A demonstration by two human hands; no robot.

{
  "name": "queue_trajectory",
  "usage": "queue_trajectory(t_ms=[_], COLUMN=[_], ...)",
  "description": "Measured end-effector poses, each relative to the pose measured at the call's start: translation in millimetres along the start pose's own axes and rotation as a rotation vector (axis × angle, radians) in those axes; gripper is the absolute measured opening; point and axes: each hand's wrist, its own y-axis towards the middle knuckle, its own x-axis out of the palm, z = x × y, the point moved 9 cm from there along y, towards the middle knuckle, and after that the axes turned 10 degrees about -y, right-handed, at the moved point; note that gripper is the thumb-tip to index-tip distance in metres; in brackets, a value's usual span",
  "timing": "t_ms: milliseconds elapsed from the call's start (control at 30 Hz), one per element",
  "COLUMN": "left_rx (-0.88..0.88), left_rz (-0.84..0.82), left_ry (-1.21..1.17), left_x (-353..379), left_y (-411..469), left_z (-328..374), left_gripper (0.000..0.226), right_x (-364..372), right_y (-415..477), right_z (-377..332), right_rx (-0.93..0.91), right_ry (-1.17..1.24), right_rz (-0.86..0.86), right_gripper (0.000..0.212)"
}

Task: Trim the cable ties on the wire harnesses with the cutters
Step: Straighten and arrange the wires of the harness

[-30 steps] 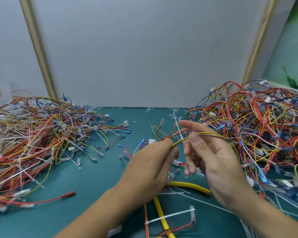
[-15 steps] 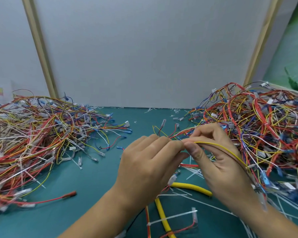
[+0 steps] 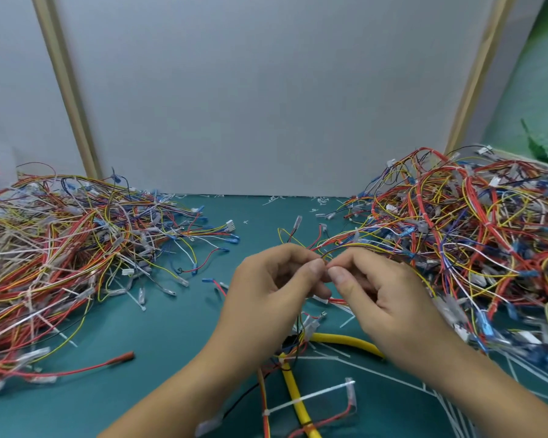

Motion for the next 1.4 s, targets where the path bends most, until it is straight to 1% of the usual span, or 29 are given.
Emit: queue_trajectory(t_ms=[167,267,333,500,633,800,867,933,1000,1067,1133,1200,1233,1267,1300,1333,1367,1400], left_rx=[-0.169,-0.238,-0.272,-0.245,-0.217,-0.202,-0.207,-0.222,-0.196,-0.069,0.130,0.290,0.311,0.281,0.215,0.127,0.048,-0.025], left_rz=[-0.029,-0.079,-0.076,-0.050,-0.071,-0.154,-0.151,-0.151,-0.122,-0.012,0.098,0.134,0.131,0.117,0.085,0.042,-0.024,-0.114], left_ry=[-0.249,-0.310,-0.325,-0.276,-0.235,-0.246,-0.256,-0.289,-0.277,-0.128,0.121,0.321,0.417,0.551,0.769,1.046,1.296,1.485], left_x=[3,9,9,6,6,9,8,9,8,-3,-13,-11,-8,-4,0,1,-1,-4], left_y=[3,3,2,4,4,4,5,5,6,6,3,-1,-1,1,4,6,6,3], left_z=[-12,-15,-18,-18,-19,-13,-15,-15,-12,-1,22,48,55,58,57,51,46,40], left_gripper=[0.013,0.011,0.012,0.009,0.012,0.013,0.018,0.014,0.018,0.019,0.015,0.013,0.017,0.025,0.035,0.045,0.053,0.060], right_x=[3,4,8,13,14,11,11,12,12,11,10,11,12,14,17,19,20,20], right_y=[-1,-3,-3,-1,-1,0,0,0,-1,0,0,0,1,1,1,2,3,4], right_z=[1,4,7,14,18,23,24,25,27,31,36,42,45,47,47,46,44,42], right_rx=[0.036,0.060,0.077,0.092,0.107,0.109,0.113,0.114,0.123,0.142,0.165,0.185,0.191,0.199,0.205,0.207,0.199,0.195], right_ry=[0.064,0.102,0.116,0.104,0.125,0.166,0.182,0.183,0.176,0.175,0.178,0.155,0.129,0.091,0.053,0.012,-0.032,-0.095], right_rz=[-0.054,-0.043,-0.042,-0.035,-0.037,-0.027,-0.032,-0.038,-0.040,-0.027,-0.002,0.001,-0.010,-0.031,-0.054,-0.078,-0.101,-0.124], right_gripper=[0.028,0.037,0.040,0.038,0.038,0.036,0.035,0.036,0.036,0.036,0.038,0.042,0.040,0.038,0.035,0.034,0.032,0.030])
